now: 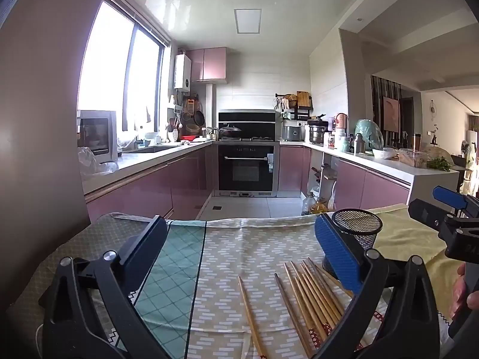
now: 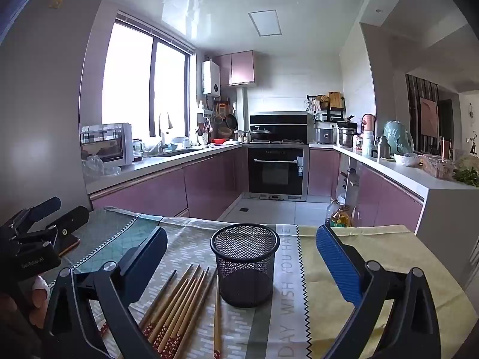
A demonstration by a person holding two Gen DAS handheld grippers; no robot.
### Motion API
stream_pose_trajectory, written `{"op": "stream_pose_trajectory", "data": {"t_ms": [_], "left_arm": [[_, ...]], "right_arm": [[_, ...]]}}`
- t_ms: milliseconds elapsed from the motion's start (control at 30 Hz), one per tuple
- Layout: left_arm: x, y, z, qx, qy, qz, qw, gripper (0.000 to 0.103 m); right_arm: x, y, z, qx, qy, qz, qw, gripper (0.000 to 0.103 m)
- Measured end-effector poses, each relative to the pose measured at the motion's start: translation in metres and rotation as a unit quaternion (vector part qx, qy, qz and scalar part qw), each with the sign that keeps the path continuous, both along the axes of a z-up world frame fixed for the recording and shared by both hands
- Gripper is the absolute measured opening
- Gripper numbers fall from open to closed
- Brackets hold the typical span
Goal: Organize utensils
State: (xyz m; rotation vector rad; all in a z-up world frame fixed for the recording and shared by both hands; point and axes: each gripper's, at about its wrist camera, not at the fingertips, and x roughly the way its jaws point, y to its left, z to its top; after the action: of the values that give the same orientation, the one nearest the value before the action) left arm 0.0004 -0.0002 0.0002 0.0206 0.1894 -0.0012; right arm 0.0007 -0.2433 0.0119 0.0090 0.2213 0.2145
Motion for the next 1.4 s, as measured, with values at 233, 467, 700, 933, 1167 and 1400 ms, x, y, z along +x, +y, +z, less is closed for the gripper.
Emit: {"op": "stream_pose_trajectory", "data": {"t_ms": [233,467,700,933,1167,1400], "left_arm": [[0.002,-0.001,0.0,-0.003,-0.003,-0.001,1.0,0.097],[0.002,-0.007,-0.002,-0.002,-0.011,-0.002,0.9999,0.097],[-0.006,-0.002,-0.001,-0.002,-0.022,-0.003,0.9997,0.097],[-0.006,-0.001,-0.001,-0.002,-0.026,-0.002,0.9997,0.097],[-0.008,-0.002,-0.001,-0.001,-0.028,-0.003,0.9996,0.097],[-0.007,-0.002,0.0,-0.001,-0.028,-0.003,0.9996,0.097]], "right_arm": [[0.001,-0.006,0.006,0.001,-0.004,-0.001,1.0,0.096],[-0.005,-0.008,0.009,0.006,-0.013,-0.005,1.0,0.096],[-0.009,-0.004,0.007,0.008,-0.014,-0.007,1.0,0.096],[-0.01,-0.003,0.007,0.009,-0.011,-0.008,1.0,0.096],[-0.008,-0.003,0.005,0.013,-0.01,-0.009,1.0,0.096],[-0.006,-0.003,0.002,0.014,-0.008,-0.009,1.0,0.096]]}}
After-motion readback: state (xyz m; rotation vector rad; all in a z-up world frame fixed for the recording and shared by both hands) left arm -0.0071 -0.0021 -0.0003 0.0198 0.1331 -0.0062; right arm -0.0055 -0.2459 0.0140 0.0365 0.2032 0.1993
